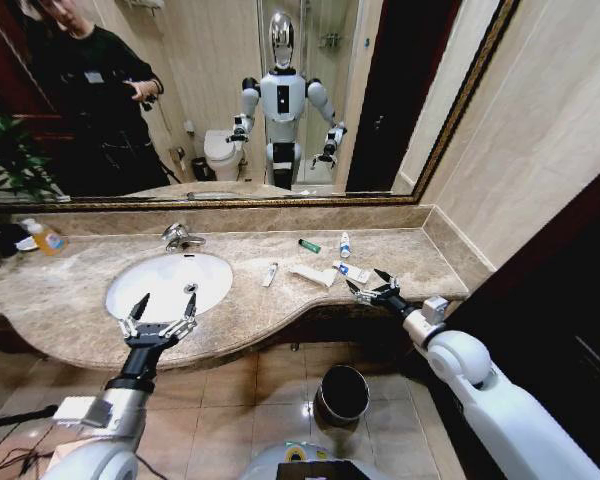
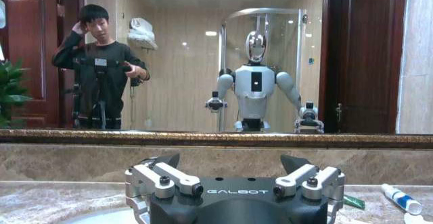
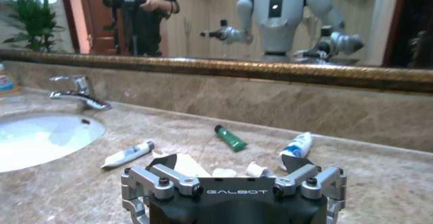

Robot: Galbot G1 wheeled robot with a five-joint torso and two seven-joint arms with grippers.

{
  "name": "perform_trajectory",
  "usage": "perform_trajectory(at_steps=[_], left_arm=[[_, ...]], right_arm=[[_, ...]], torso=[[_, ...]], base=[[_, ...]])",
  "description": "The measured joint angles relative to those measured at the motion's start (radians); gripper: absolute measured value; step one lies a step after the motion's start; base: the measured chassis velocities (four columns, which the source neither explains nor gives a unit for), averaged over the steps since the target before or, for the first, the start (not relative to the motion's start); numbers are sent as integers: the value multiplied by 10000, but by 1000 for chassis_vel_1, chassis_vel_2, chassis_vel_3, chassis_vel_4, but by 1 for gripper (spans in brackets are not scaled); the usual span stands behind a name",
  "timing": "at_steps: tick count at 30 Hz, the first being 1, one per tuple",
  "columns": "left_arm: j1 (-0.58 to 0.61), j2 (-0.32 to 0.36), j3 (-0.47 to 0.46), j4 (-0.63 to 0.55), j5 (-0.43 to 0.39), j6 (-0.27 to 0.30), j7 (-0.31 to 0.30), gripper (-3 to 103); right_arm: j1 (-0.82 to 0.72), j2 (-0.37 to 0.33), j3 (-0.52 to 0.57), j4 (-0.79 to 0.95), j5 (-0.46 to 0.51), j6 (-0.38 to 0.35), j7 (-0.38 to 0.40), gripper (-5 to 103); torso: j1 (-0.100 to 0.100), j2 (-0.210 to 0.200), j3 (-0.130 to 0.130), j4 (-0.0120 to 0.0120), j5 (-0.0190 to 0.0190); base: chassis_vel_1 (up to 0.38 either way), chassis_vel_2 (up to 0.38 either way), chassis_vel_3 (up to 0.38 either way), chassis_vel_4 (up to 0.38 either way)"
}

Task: Pick up the trash from the sink and place it in the trash bin.

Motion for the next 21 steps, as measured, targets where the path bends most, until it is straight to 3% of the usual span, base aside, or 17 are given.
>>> perform_trajectory(at_steps=[6, 10, 21], left_arm=[[0, 0, 0, 1, 0, 0, 0, 100], [0, 0, 0, 1, 0, 0, 0, 100], [0, 0, 0, 0, 0, 0, 0, 100]], right_arm=[[855, -18, -798, -413, 59, -362, -362, 100], [1833, 61, -2009, -849, -62, -452, -444, 100], [3094, 201, -3482, -1680, -109, -582, -484, 100]], torso=[[0, 0, 0, 0, 0], [0, 0, 0, 2, -1], [0, 0, -1, 1, -1]], base=[[0, 0, 0, 0], [0, 0, 0, 0], [0, 0, 0, 0]])
